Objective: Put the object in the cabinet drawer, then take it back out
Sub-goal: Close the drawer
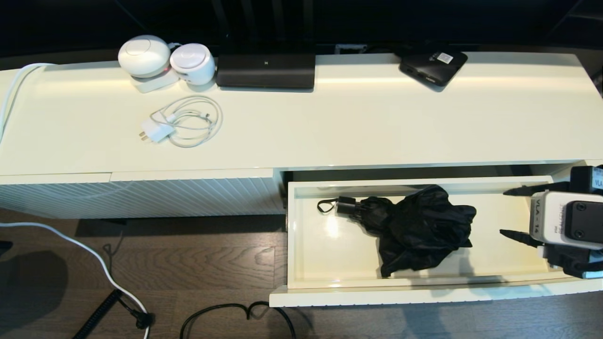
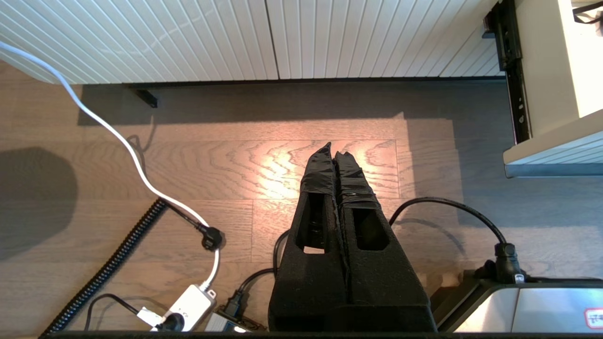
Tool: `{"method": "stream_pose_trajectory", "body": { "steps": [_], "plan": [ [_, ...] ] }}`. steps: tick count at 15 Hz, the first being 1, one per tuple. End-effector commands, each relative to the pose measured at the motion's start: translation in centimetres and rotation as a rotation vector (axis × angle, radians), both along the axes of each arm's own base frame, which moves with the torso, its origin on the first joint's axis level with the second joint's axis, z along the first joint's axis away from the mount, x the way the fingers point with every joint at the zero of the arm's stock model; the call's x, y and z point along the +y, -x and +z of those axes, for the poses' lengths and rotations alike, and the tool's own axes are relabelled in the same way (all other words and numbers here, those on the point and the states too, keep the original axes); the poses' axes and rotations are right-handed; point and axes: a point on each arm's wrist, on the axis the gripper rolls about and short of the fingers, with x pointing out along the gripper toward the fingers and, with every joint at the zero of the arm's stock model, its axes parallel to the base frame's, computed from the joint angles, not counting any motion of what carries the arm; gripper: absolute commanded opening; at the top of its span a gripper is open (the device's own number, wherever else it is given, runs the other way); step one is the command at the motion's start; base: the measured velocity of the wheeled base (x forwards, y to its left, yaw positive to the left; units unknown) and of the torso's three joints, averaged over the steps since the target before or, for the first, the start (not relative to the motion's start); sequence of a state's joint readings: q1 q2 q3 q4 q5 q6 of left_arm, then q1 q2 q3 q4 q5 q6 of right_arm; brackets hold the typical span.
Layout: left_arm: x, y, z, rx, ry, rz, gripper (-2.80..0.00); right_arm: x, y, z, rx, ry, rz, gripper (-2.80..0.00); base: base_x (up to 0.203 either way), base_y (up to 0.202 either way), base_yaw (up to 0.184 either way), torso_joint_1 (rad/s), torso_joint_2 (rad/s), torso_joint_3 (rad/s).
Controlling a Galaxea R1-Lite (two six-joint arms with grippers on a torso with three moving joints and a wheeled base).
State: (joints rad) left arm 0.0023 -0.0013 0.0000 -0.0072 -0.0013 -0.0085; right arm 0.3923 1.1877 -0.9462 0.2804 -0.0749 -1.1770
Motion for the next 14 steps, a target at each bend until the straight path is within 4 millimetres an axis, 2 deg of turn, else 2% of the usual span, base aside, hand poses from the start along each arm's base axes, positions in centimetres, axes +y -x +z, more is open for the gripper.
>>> {"method": "stream_pose_trajectory", "body": {
  "steps": [1, 5, 8, 14],
  "plan": [
    [0.0, 0.0, 0.0, -0.001, 0.001, 0.0, -2.8, 0.7, 1.2, 0.0, 0.014, -0.051, 0.041, -2.8, 0.0, 0.0, 0.0, 0.0, 0.0, 0.0],
    [0.0, 0.0, 0.0, -0.002, 0.001, -0.001, -2.8, 2.7, 1.9, -1.9, 0.142, -0.117, 0.09, -2.8, 0.0, 0.0, 0.0, 0.0, 0.0, 0.0],
    [0.0, 0.0, 0.0, -0.002, 0.0, 0.0, -2.8, 3.2, 2.2, -4.3, 0.224, -0.07, 0.115, -2.8, 0.0, 0.0, 0.0, 0.0, 0.0, 0.0],
    [0.0, 0.0, 0.0, -0.002, 0.001, -0.001, -2.8, 3.7, 1.8, -7.2, 0.333, 0.002, 0.115, -2.8, 0.0, 0.0, 0.0, 0.0, 0.0, 0.0]
  ]
}}
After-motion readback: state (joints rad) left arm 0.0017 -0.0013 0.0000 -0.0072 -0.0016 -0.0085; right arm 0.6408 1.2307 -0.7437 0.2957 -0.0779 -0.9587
